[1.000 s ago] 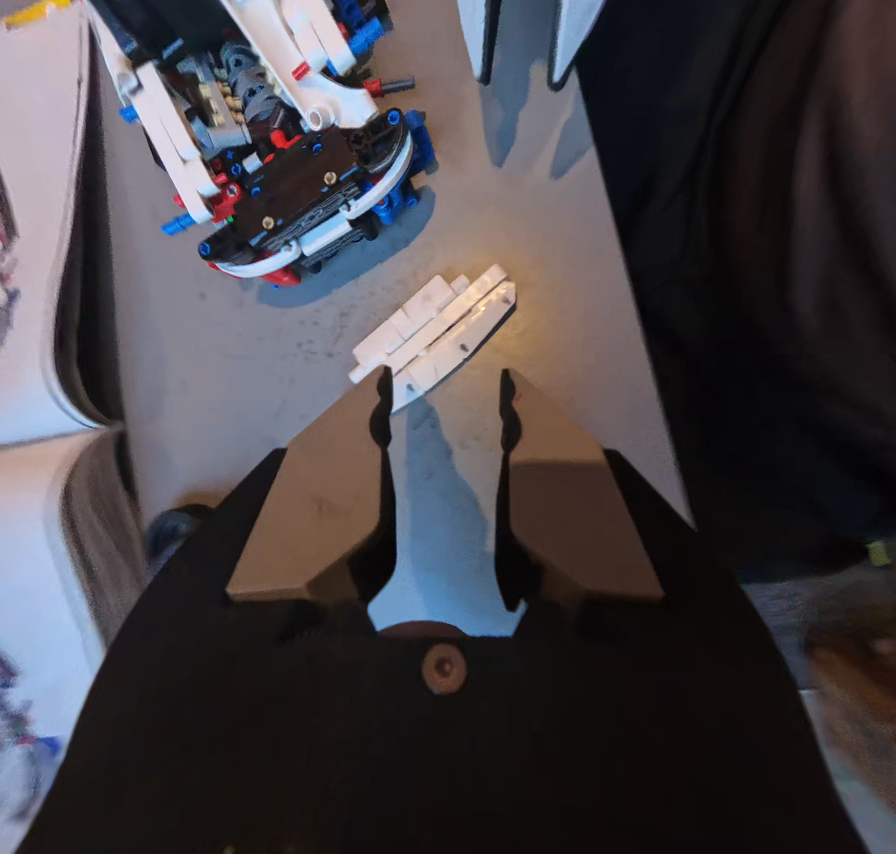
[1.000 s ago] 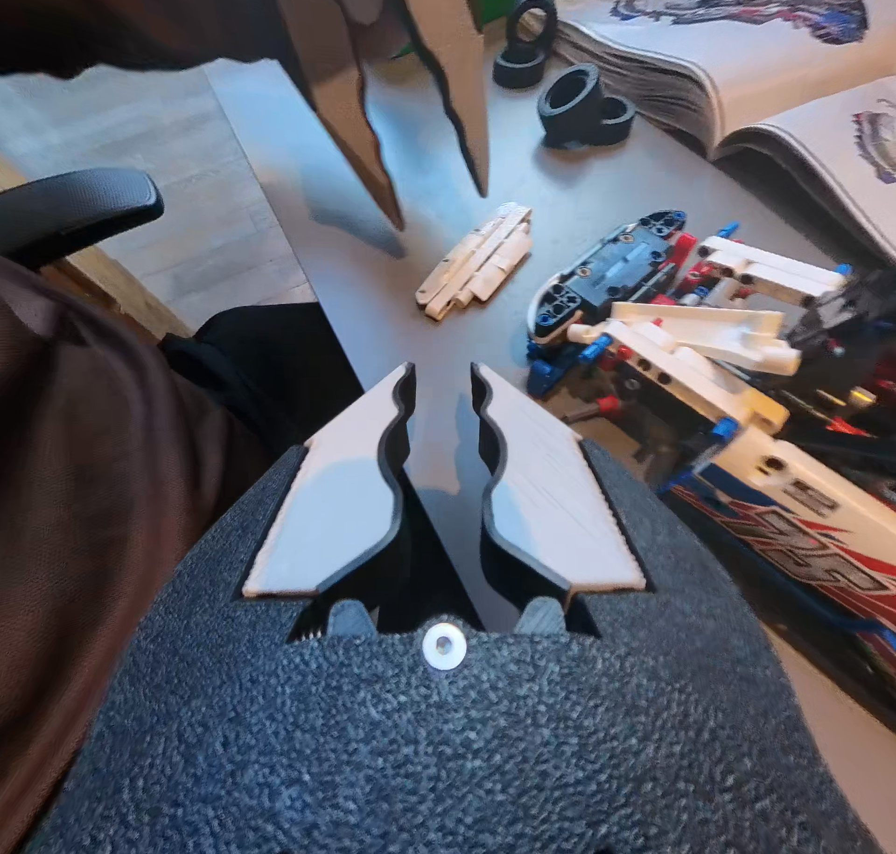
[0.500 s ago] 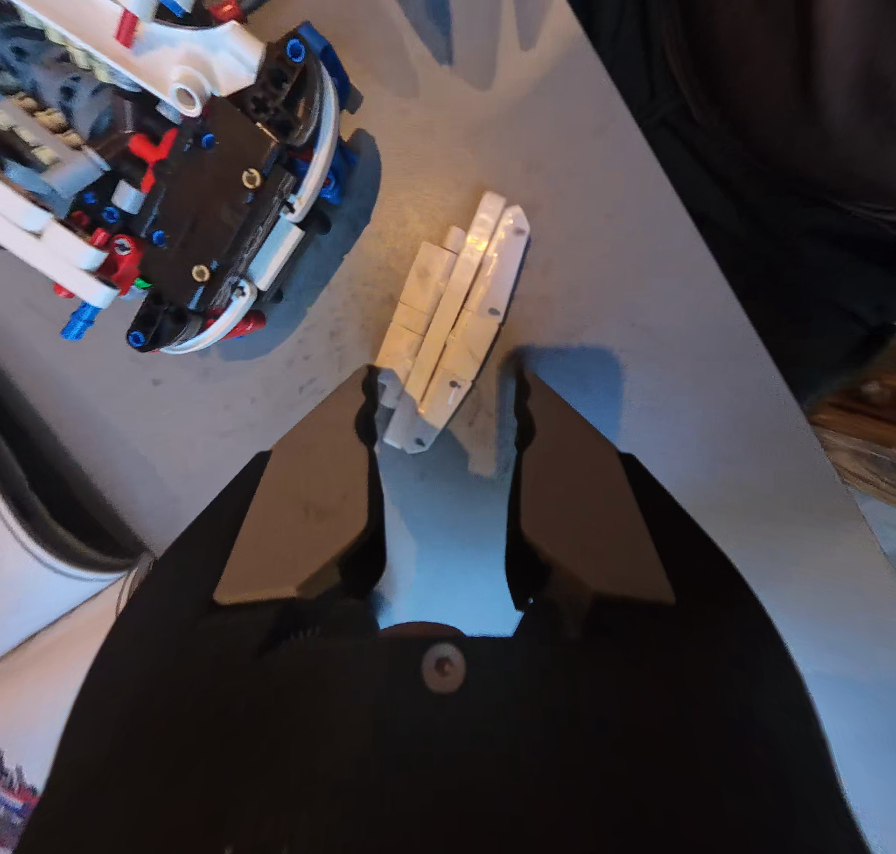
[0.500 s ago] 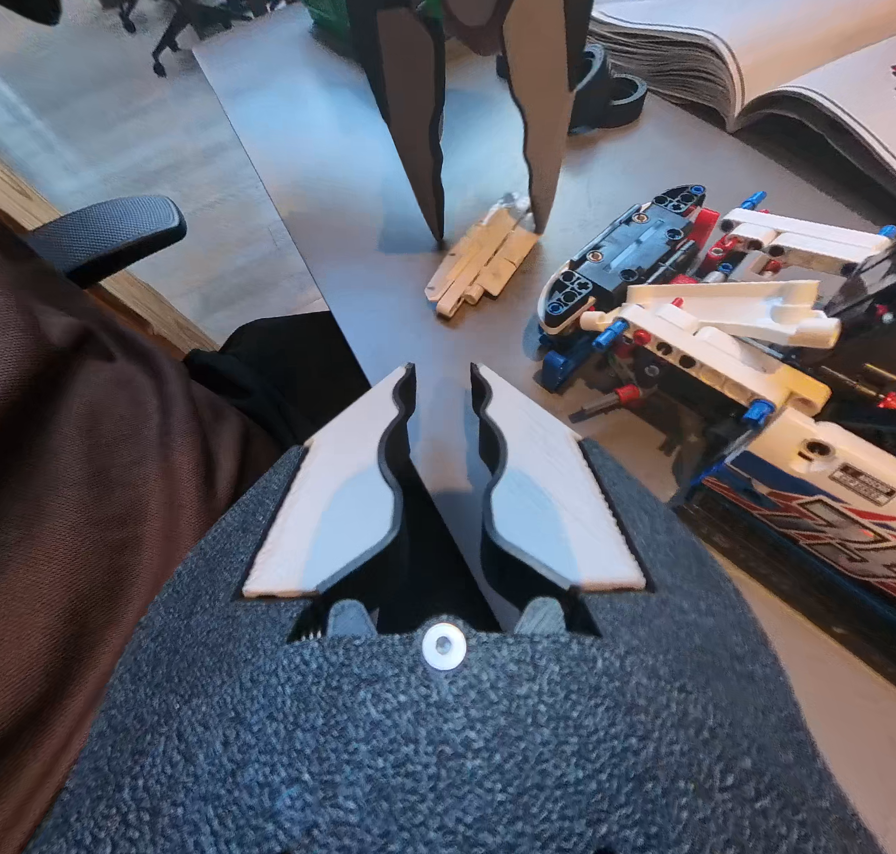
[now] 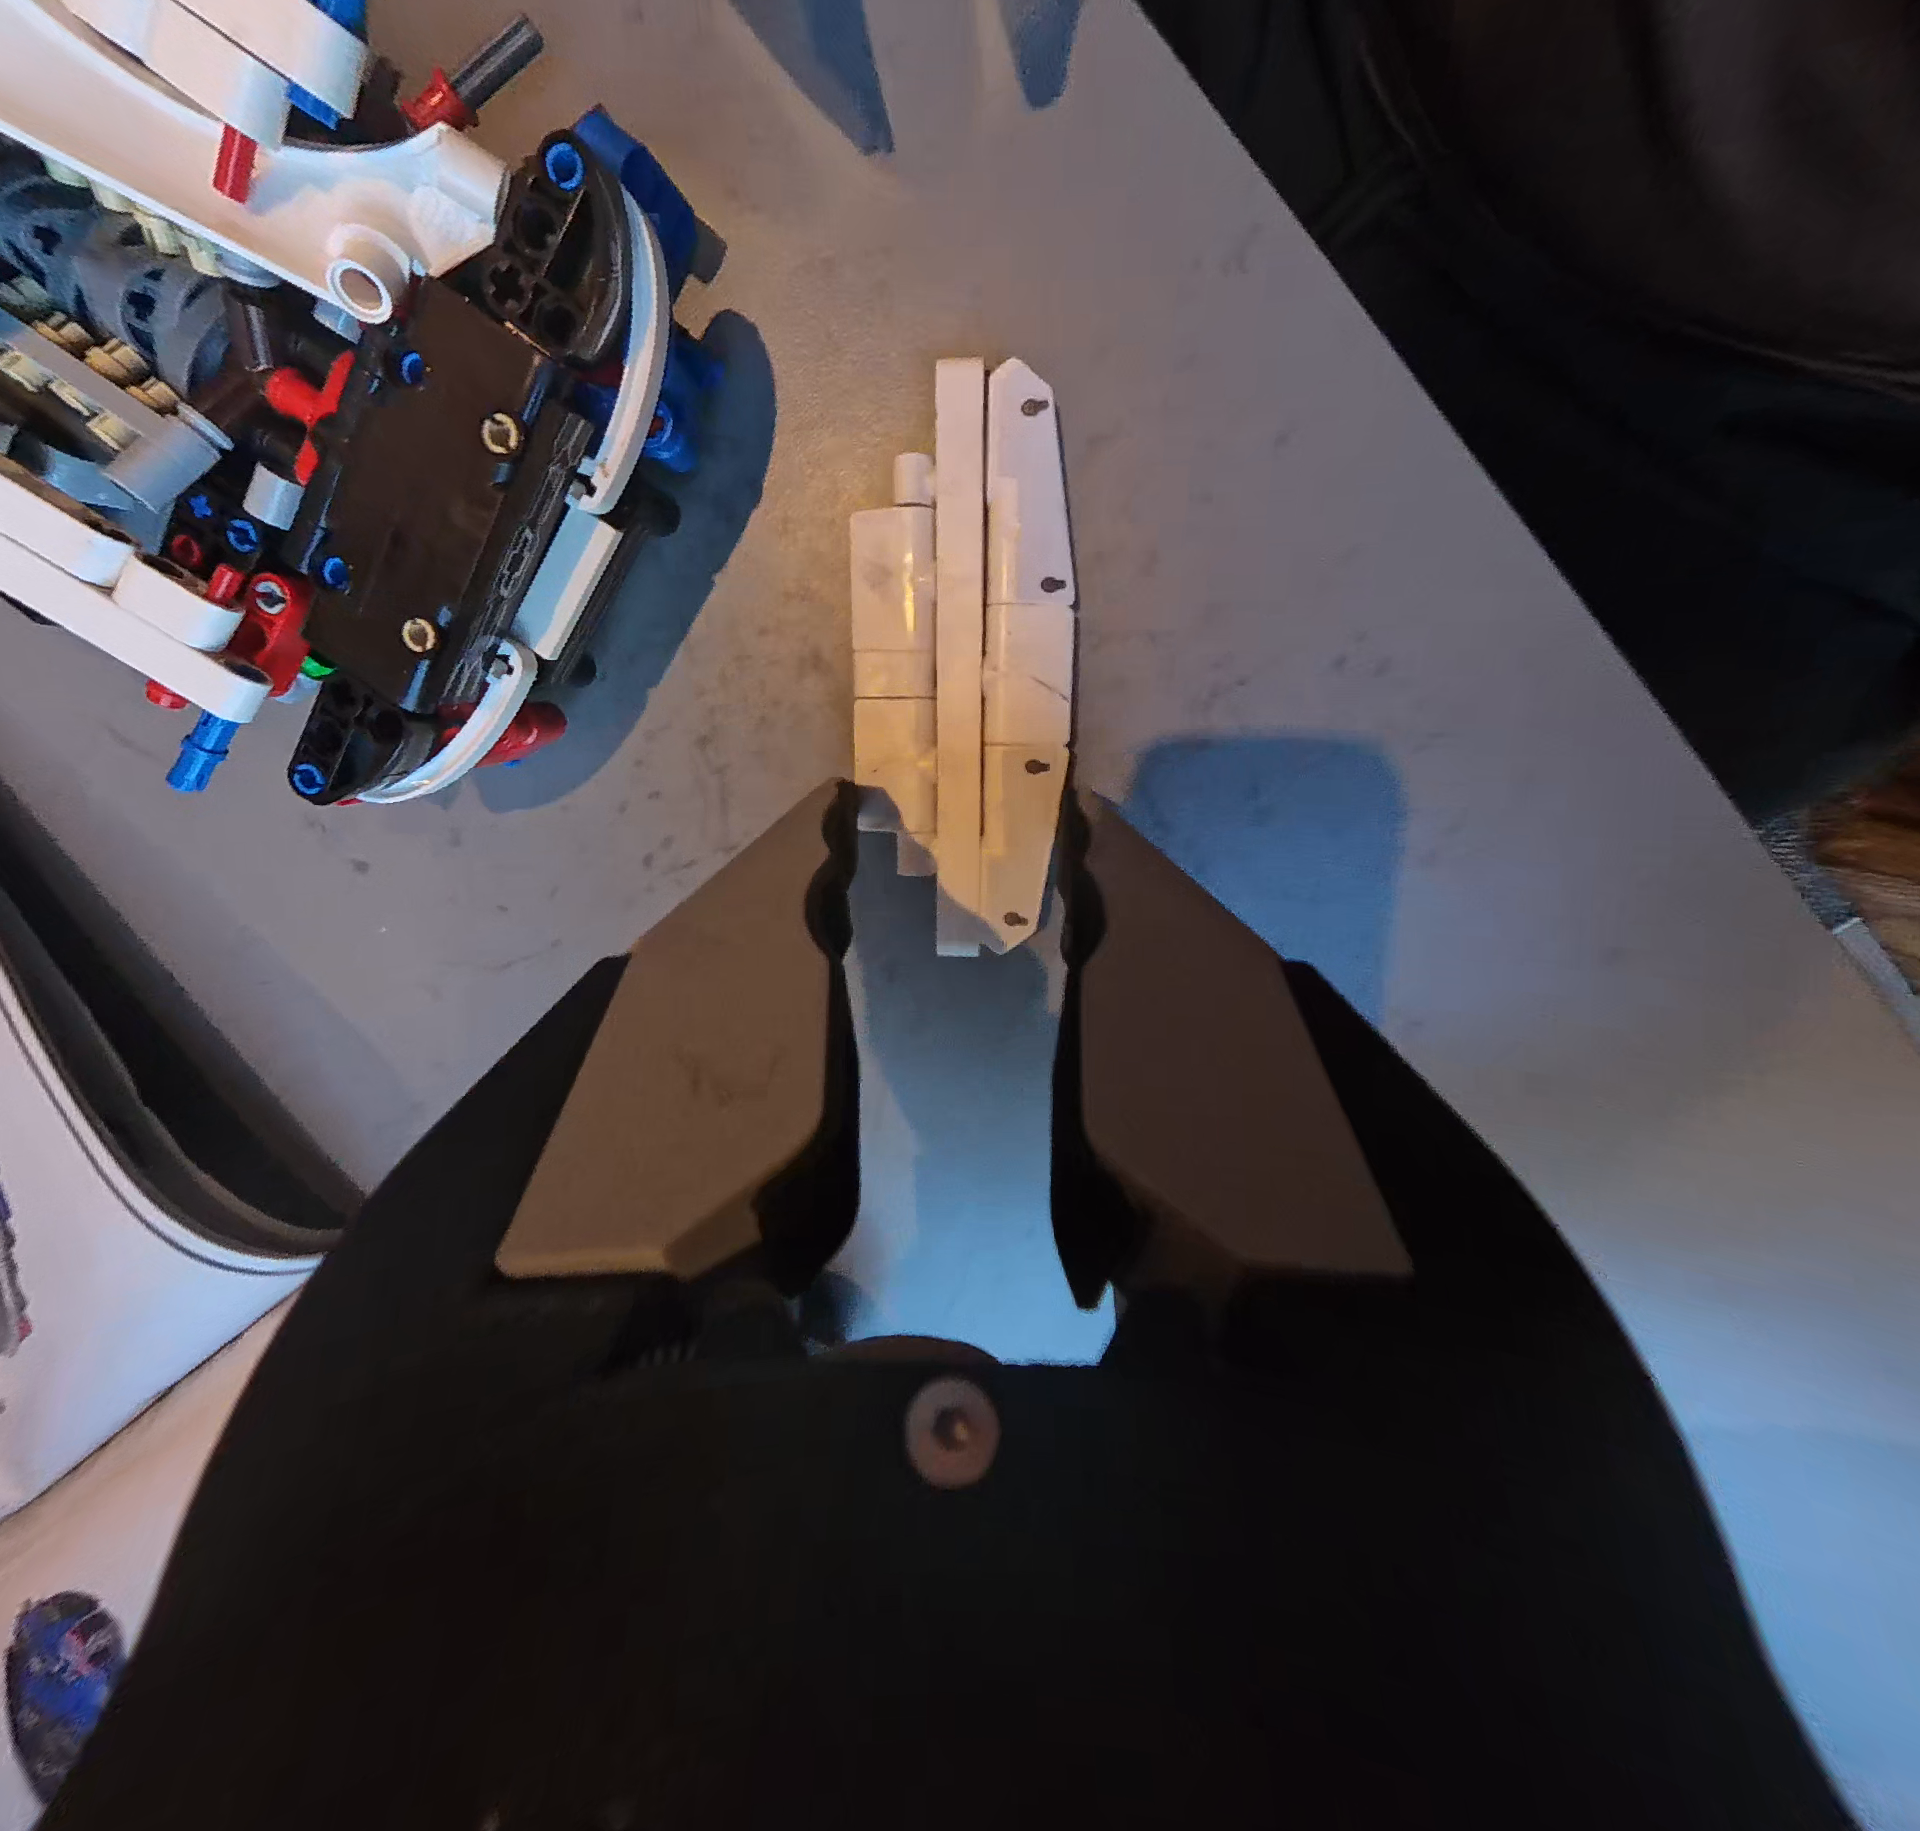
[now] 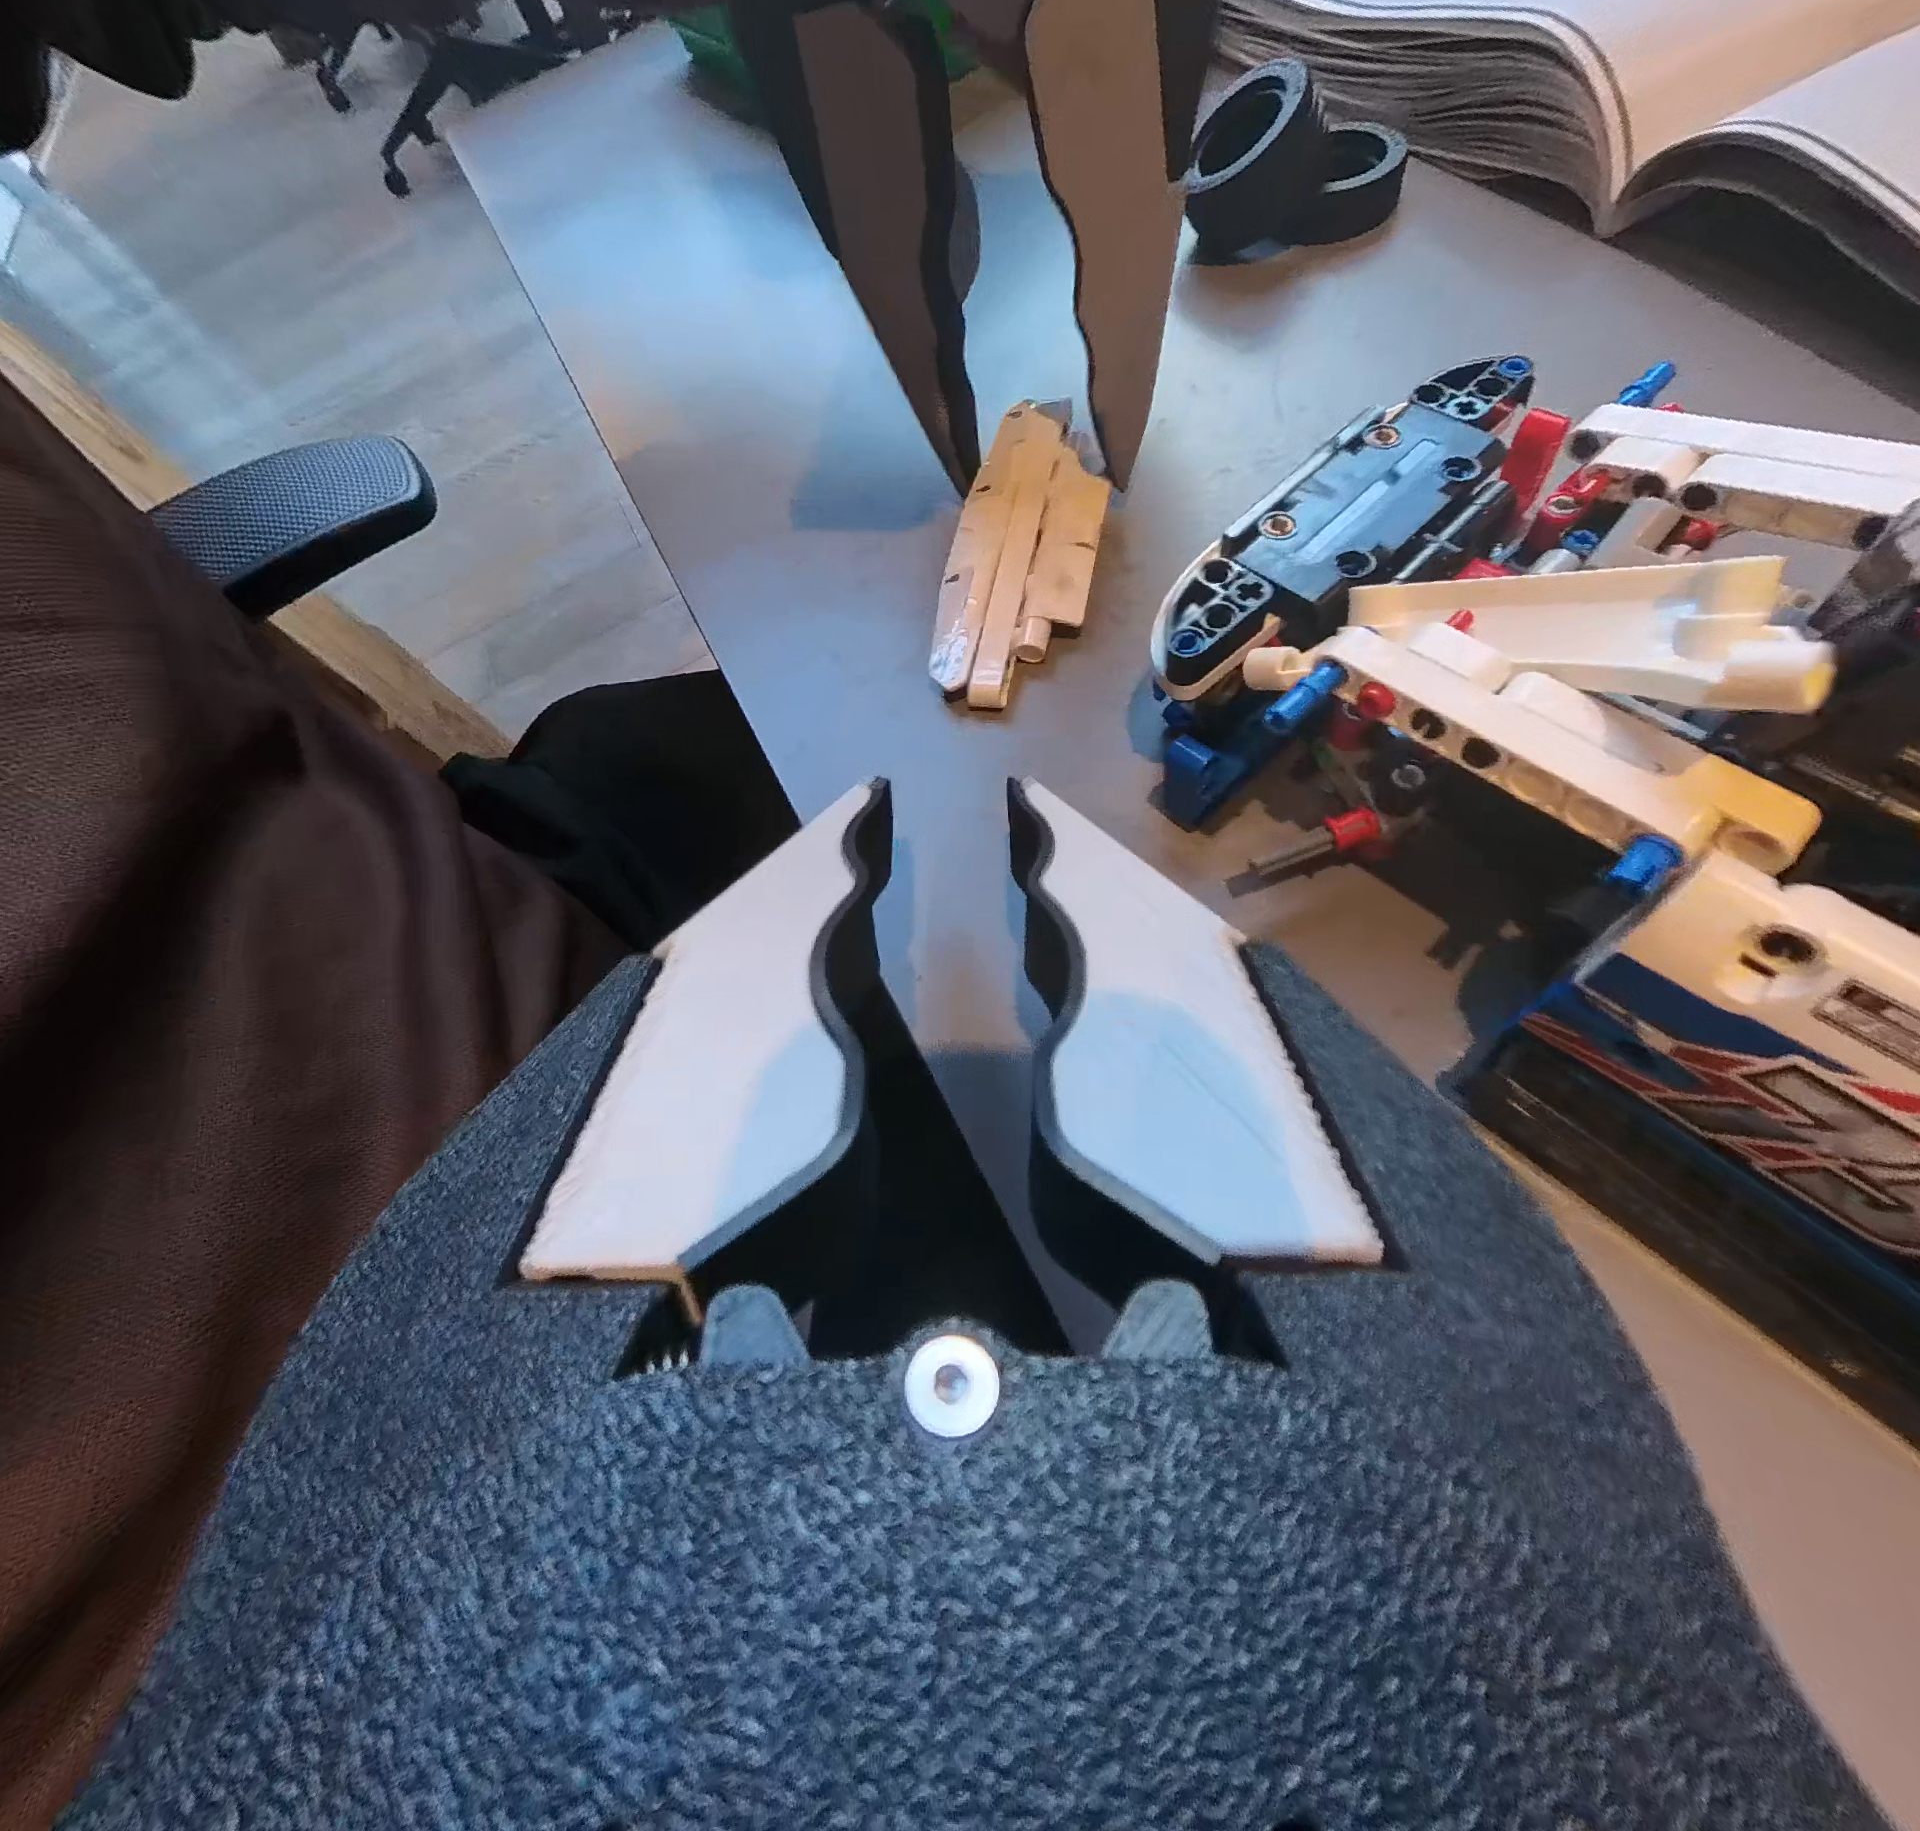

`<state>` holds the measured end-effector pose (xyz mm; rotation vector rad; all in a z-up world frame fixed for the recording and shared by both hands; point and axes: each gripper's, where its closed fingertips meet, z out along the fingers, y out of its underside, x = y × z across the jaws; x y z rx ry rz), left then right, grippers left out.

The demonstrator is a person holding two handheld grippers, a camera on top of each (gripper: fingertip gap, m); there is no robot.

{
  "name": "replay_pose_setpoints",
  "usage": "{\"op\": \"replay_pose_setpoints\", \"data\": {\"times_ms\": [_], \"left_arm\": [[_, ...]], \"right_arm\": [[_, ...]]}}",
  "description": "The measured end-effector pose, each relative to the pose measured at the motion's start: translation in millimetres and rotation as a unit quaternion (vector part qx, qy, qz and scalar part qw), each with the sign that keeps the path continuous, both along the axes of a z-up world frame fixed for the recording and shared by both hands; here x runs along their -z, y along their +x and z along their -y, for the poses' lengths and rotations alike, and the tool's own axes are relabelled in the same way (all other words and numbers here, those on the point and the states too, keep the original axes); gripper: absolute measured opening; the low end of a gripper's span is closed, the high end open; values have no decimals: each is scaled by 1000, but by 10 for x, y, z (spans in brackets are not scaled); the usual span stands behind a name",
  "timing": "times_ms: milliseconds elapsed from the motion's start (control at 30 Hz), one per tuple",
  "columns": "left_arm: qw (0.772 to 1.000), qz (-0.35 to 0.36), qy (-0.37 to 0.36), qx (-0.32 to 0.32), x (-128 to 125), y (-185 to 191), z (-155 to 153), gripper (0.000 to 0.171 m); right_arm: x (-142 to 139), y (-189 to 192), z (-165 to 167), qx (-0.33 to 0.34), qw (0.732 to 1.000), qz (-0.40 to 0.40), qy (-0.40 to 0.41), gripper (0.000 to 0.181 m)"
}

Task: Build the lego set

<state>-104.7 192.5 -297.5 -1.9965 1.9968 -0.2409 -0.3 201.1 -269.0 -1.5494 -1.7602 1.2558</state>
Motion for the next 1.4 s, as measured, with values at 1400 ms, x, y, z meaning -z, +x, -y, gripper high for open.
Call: {"op": "replay_pose_setpoints", "data": {"times_ms": [1400], "left_arm": [[968, 125, 157, -150, -220, 316, -15, 41]], "right_arm": [[212, -255, 19, 37, 993, 50, 105, 20]]}}
